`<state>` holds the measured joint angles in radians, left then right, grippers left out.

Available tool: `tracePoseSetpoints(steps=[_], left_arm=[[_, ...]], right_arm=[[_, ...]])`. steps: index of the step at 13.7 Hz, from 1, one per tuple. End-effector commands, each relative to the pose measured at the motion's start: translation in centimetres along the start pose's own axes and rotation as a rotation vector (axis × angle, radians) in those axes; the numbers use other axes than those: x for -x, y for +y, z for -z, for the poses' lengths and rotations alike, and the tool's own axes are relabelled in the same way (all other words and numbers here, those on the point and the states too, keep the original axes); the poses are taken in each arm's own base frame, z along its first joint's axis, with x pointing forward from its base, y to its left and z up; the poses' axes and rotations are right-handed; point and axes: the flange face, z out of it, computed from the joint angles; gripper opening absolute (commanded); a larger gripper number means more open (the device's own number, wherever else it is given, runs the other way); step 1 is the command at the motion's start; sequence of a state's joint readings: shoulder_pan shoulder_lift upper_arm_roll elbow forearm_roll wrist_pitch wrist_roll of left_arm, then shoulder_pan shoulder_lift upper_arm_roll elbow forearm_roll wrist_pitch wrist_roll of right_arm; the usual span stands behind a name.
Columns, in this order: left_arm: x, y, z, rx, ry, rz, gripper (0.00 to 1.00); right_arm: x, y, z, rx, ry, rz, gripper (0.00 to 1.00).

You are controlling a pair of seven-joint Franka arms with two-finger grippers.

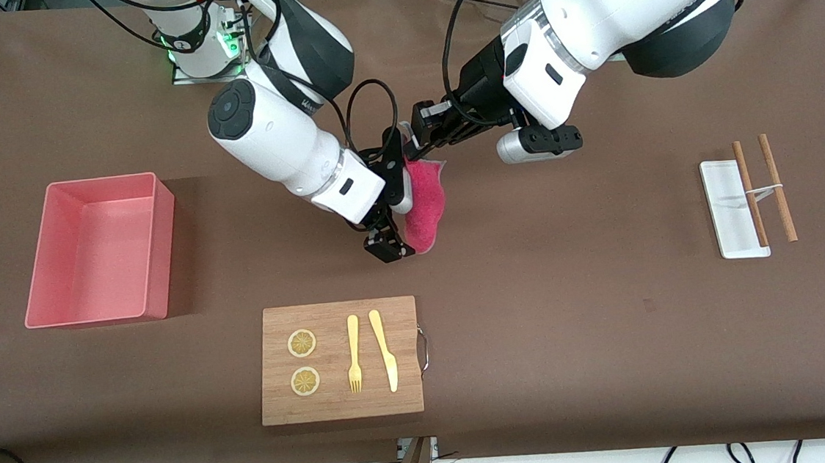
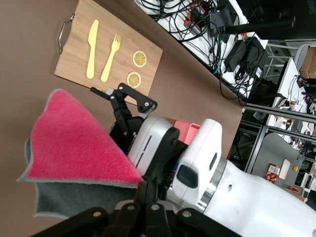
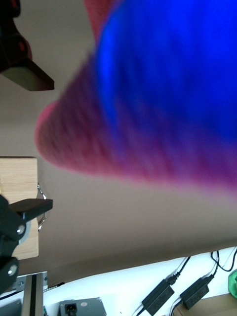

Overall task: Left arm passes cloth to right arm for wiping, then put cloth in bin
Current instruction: 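Grasp the hanging cloth with the right gripper below the left gripper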

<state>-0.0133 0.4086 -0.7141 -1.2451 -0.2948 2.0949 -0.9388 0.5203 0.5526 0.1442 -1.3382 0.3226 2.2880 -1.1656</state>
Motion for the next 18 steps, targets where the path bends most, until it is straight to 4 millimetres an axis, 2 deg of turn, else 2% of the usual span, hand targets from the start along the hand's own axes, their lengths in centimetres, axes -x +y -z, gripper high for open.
tracePoseSetpoints(steps=[1,2,4,13,18], left_arm=[[0.3,-0.1,0.5,-0.027,0.026,-0.011,0.0],[0.4,-0.1,0.4,-0.028,0.024,-0.011,0.0],[0.3,-0.2,0.2,-0.032,0.024,-0.012,0.0],[0.3,-0.2,0.2,-0.032,0.024,-0.012,0.0],[0.3,-0.3,-0.1,-0.034,0.021,-0.014,0.0]], right_arm=[[-0.8,-1.2,-0.4,-0.02,0.005,0.02,0.87],[-0.9,-1.3,-0.5,-0.023,0.005,0.014,0.88],[-0.7,-1.4,-0.7,-0.041,-0.002,0.01,0.98],[3.0,0.0,1.4,-0.109,-0.08,-0.007,0.99],[6.0,2.0,3.4,-0.138,0.045,-0.026,0.99]])
